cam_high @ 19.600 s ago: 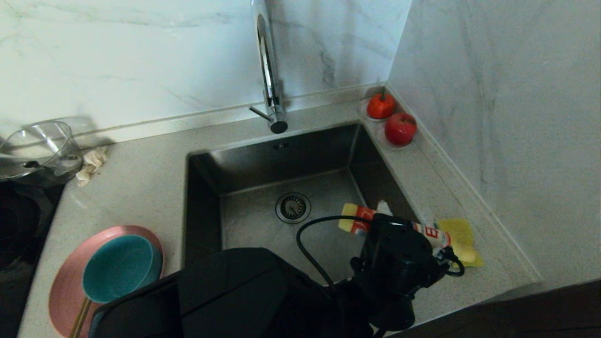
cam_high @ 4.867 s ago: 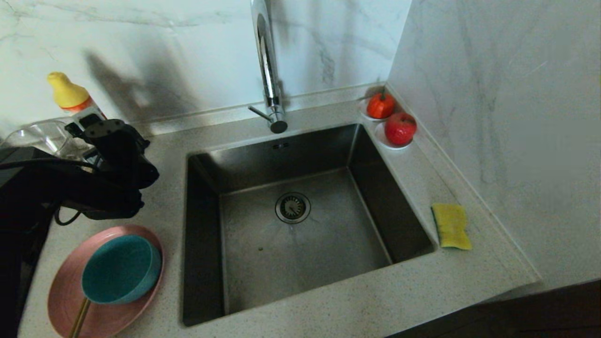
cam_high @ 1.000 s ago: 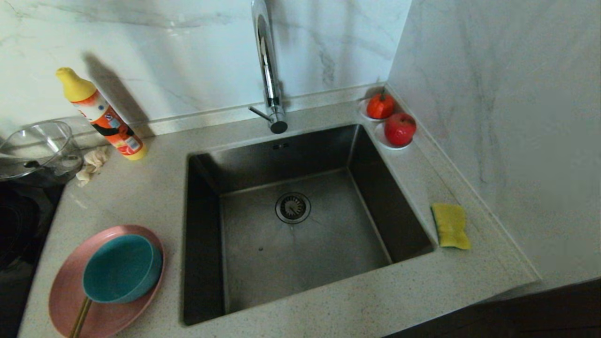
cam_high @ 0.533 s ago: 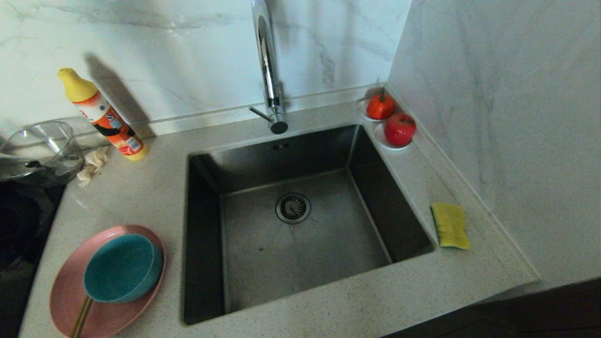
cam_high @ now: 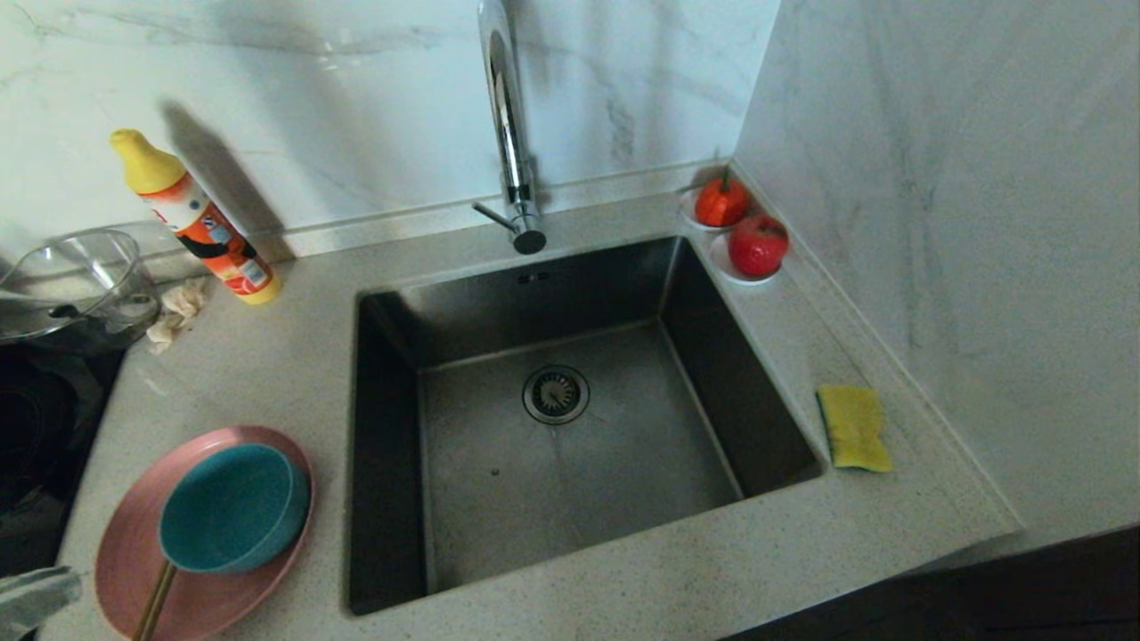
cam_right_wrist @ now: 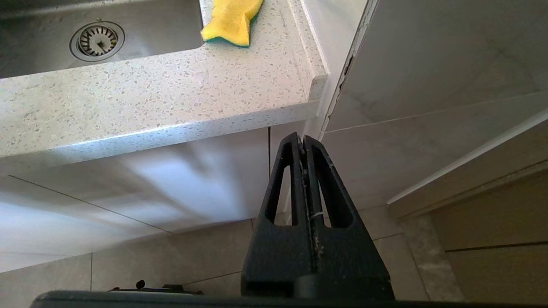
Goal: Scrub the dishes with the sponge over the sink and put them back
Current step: Turn on the faucet
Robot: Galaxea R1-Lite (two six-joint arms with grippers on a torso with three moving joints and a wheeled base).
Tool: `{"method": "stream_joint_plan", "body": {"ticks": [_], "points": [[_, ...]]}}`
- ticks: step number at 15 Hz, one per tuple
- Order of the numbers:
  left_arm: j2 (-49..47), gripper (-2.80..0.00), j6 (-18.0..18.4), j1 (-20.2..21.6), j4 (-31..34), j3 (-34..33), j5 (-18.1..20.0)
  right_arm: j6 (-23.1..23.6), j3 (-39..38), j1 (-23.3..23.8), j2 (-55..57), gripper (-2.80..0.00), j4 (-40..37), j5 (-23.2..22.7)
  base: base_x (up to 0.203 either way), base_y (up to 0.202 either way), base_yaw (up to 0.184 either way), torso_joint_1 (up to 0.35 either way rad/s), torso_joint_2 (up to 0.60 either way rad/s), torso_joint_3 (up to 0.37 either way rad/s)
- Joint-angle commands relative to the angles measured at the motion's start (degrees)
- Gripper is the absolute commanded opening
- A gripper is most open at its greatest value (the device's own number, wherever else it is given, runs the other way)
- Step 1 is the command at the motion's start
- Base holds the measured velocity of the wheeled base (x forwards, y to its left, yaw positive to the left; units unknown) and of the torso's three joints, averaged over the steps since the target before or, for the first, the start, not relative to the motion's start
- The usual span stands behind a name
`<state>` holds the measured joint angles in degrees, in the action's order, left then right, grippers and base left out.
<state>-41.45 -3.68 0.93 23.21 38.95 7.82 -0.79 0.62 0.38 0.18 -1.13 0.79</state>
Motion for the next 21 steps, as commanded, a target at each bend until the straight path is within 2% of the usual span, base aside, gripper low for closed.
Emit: {"method": "stream_joint_plan", "body": {"ticks": [1,3,5,9,11,14,15,16,18,21], "points": [[-13.21,-2.80,-0.26,-0.77,0.22,2.09,5.14,0.00,-0.01,-0.03,-0.01,-2.80,-0.02,0.00,0.000,0.000,0.000,0.000,0.00,0.000],[-21.79,-2.80,-0.89,-2.69,0.21,6.38,7.89,0.00,-0.01,0.06,-0.01,-2.80,-0.02,0.00,0.000,0.000,0.000,0.000,0.00,0.000],[-29.44,-2.80,-3.78,-5.13,0.16,13.35,8.95,0.00,-0.01,0.00,-0.01,-2.80,-0.02,0.00,0.000,0.000,0.000,0.000,0.00,0.000],[-42.05,-2.80,-18.96,-11.30,0.03,29.51,9.59,0.00,-0.01,-0.03,-0.01,-2.80,-0.02,0.00,0.000,0.000,0.000,0.000,0.00,0.000],[-46.70,-2.80,-24.46,-12.76,-1.34,34.68,9.62,0.00,-0.01,-0.03,-0.01,-2.80,-0.02,0.00,0.000,0.000,0.000,0.000,0.00,0.000],[-51.36,-2.80,-30.85,-13.42,-12.59,36.03,9.29,0.00,-0.01,-0.03,-0.01,-2.80,-0.02,0.00,0.000,0.000,0.000,0.000,0.00,0.000],[-52.67,-2.80,-31.92,-13.50,-14.84,36.29,9.18,0.00,-0.01,0.00,-0.01,-2.80,-0.02,0.00,0.000,0.000,0.000,0.000,0.00,0.000],[-53.55,-2.80,-32.47,-13.56,-15.88,37.00,9.21,0.00,-0.01,-0.03,-0.01,-2.80,-0.02,0.00,0.000,0.000,0.000,0.000,0.00,0.000],[-54.99,-2.80,-36.53,-13.58,-17.57,38.90,9.32,0.00,-0.01,0.06,-0.01,-2.80,-0.02,0.00,0.000,0.000,0.000,0.000,0.00,0.000],[-58.09,-2.80,-38.86,-13.50,-22.68,39.54,9.07,0.00,-0.01,-0.03,-0.01,-2.80,-0.02,0.00,0.000,0.000,0.000,0.000,0.00,0.000]]}}
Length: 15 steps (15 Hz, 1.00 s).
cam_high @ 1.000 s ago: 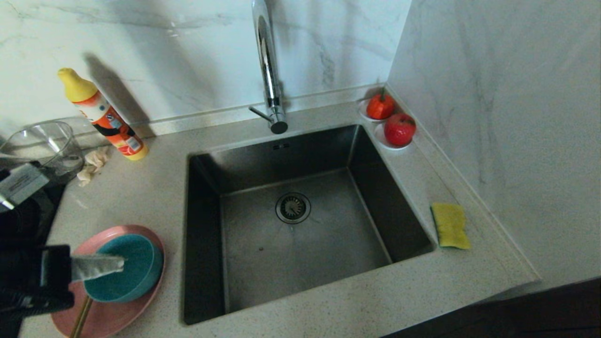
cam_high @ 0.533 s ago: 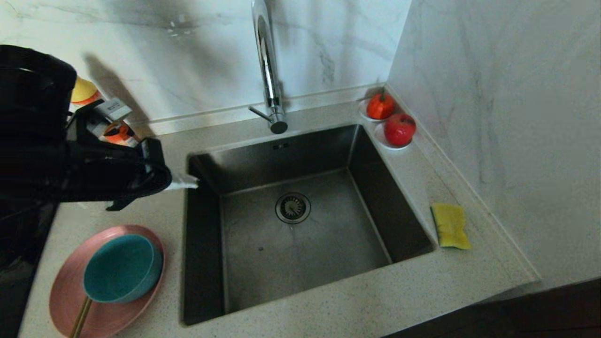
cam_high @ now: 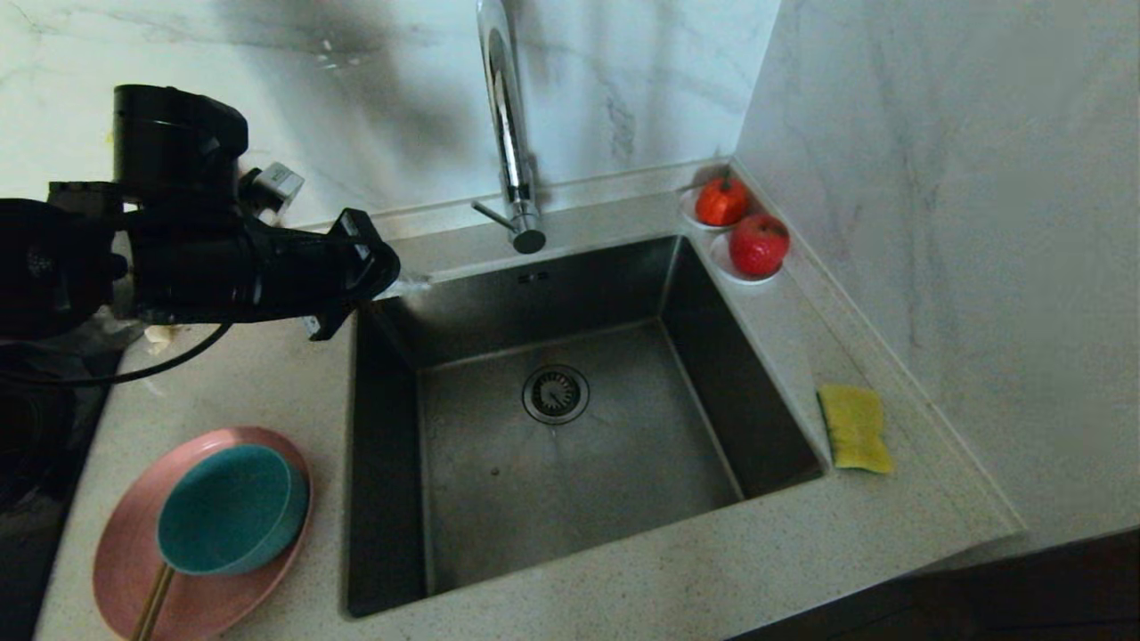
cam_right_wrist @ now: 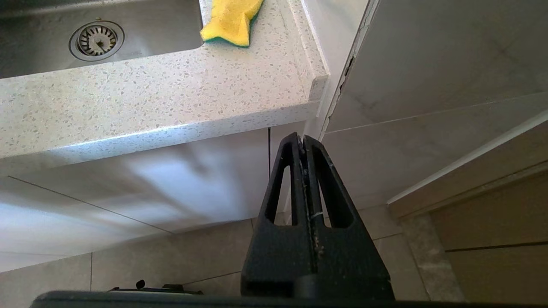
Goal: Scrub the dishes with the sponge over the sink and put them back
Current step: Turn on the faucet
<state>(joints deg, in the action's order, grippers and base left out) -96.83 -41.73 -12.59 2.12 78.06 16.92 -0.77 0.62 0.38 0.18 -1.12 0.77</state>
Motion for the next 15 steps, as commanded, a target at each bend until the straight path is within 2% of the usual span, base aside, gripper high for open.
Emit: {"method": "stream_joint_plan", "body": {"ticks": [1,3,11,15], "points": [[-3.87,-2.80,-1.73,0.02,-3.18,1.10,-0.46,-0.02,-0.01,-0.03,-0.01,-2.80,-0.02,0.02,0.000,0.000,0.000,0.000,0.00,0.000],[-5.86,-2.80,-2.78,0.02,-5.89,2.91,-2.92,-0.02,-0.01,-0.03,0.00,-2.80,-0.02,0.02,0.000,0.000,0.000,0.000,0.00,0.000],[-11.97,-2.80,-3.88,-0.02,-17.86,4.31,-2.61,-0.02,-0.01,-0.03,-0.01,-2.80,-0.02,0.02,0.000,0.000,0.000,0.000,0.00,0.000],[-13.61,-2.80,-3.64,0.02,-19.98,7.68,-2.77,-0.02,-0.01,-0.01,-0.01,-2.80,-0.02,0.02,0.000,0.000,0.000,0.000,0.00,0.000]]}}
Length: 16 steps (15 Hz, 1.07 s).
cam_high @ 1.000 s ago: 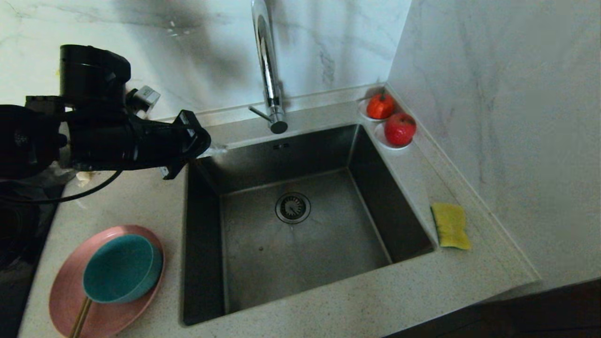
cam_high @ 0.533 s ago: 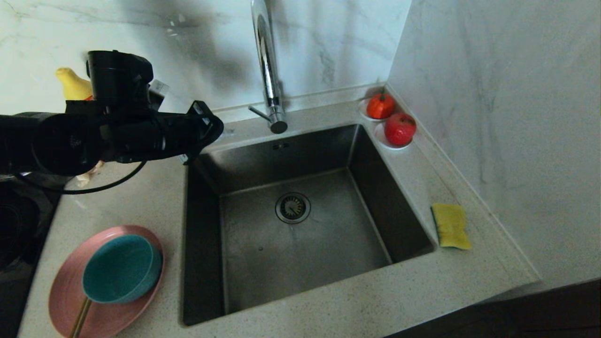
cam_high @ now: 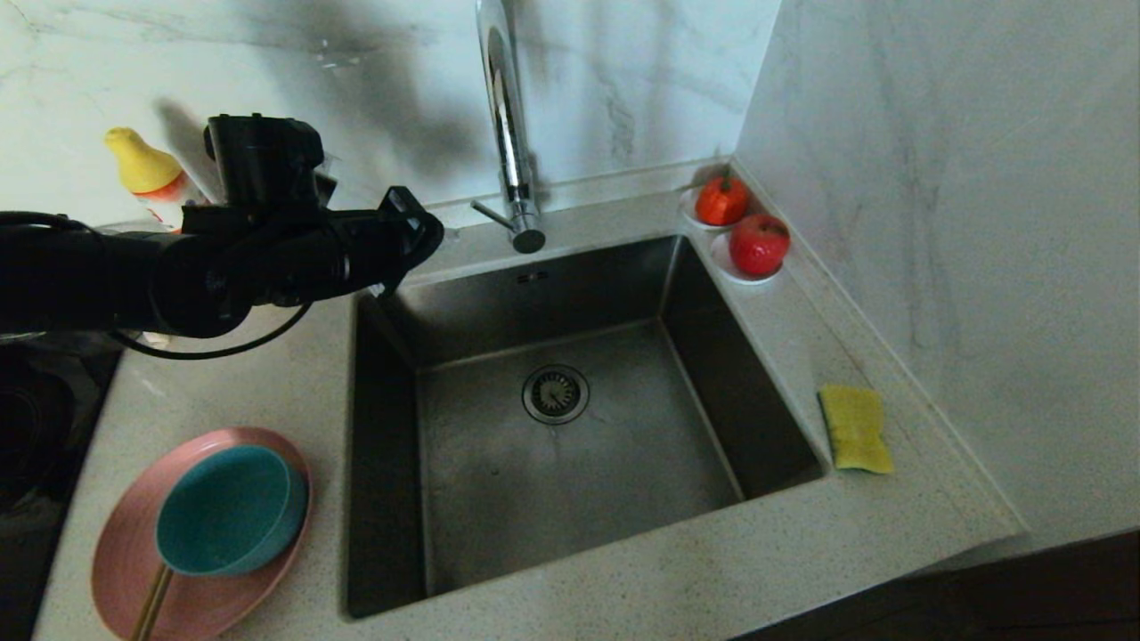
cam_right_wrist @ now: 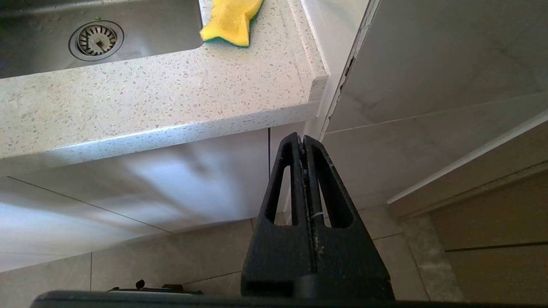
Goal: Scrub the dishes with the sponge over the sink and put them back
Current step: Turn on the faucet
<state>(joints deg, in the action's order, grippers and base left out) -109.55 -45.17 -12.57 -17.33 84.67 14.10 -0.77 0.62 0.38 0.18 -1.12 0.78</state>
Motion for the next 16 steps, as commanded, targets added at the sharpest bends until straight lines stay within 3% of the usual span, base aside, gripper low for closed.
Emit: {"method": "stream_joint_plan", "body": {"ticks": [1,6,16], "points": [[-1.16,-2.80,-0.23,0.00,-1.19,2.14,0.00,-0.02,-0.01,0.03,-0.01,-2.80,-0.02,0.02,0.000,0.000,0.000,0.000,0.00,0.000],[-2.08,-2.80,0.17,0.00,-4.29,4.21,-0.21,-0.02,-0.01,-0.01,-0.01,-2.80,-0.02,0.02,0.000,0.000,0.000,0.000,0.00,0.000],[-10.23,-2.80,1.21,0.08,-4.45,13.80,-0.39,-0.02,-0.01,-0.03,-0.01,-2.80,-0.02,0.02,0.000,0.000,0.000,0.000,0.00,0.000]]}}
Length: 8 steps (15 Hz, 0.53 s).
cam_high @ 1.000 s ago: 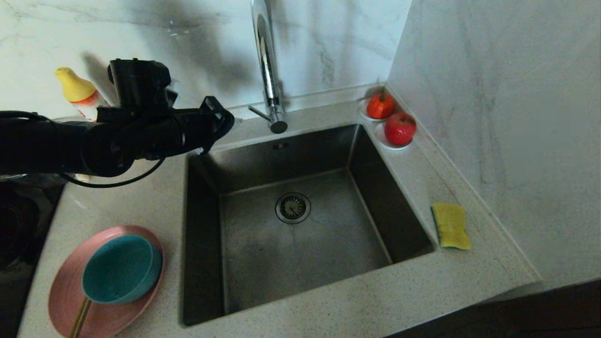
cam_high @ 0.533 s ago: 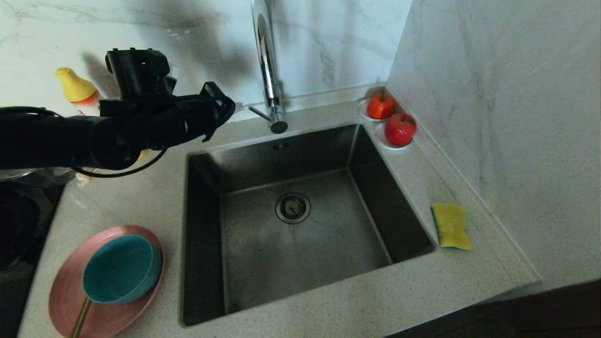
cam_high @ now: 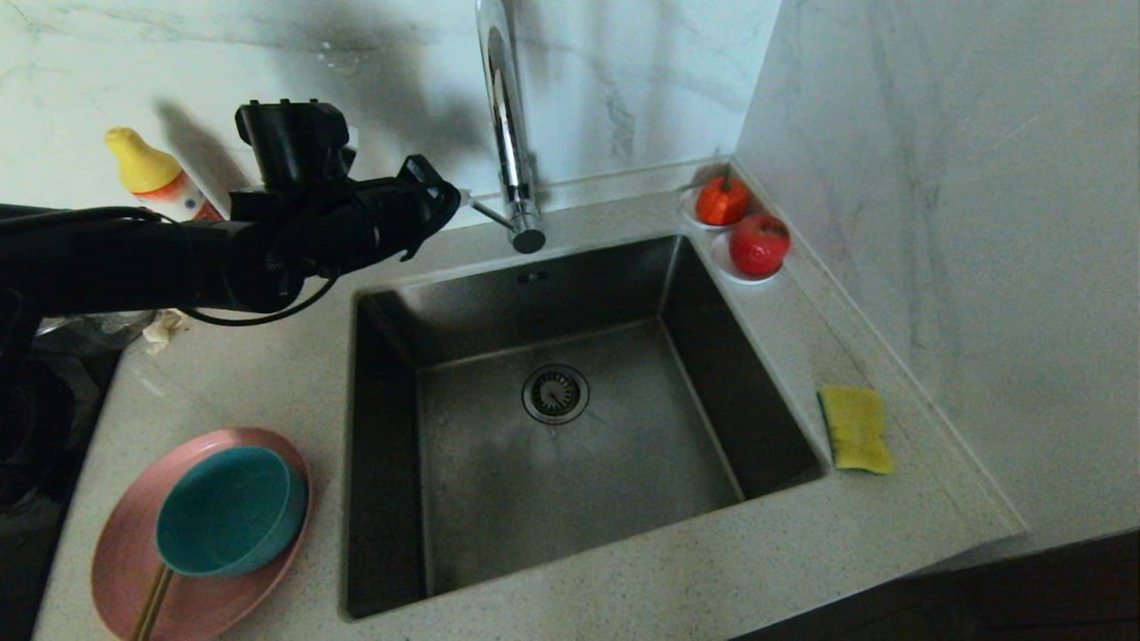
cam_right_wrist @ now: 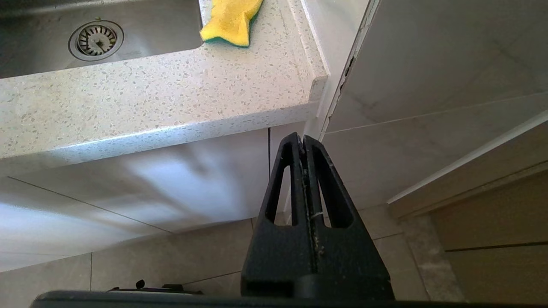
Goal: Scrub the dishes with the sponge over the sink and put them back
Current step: Turn on the faucet
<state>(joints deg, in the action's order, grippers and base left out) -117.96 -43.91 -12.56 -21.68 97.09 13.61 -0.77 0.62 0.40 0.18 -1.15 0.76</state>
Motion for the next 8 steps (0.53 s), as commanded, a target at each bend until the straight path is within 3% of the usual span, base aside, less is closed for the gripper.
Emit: {"method": "stream_joint_plan", "body": {"ticks": [1,8], "points": [[-2.72,-2.80,-0.03,0.13,-0.03,2.52,0.11,-0.02,-0.01,0.01,-0.01,-2.80,0.00,0.03,0.000,0.000,0.000,0.000,0.00,0.000],[-6.95,-2.80,-0.04,0.34,0.76,8.55,0.37,-0.02,-0.01,-0.05,-0.01,-2.80,0.00,0.03,0.000,0.000,0.000,0.000,0.00,0.000]]}}
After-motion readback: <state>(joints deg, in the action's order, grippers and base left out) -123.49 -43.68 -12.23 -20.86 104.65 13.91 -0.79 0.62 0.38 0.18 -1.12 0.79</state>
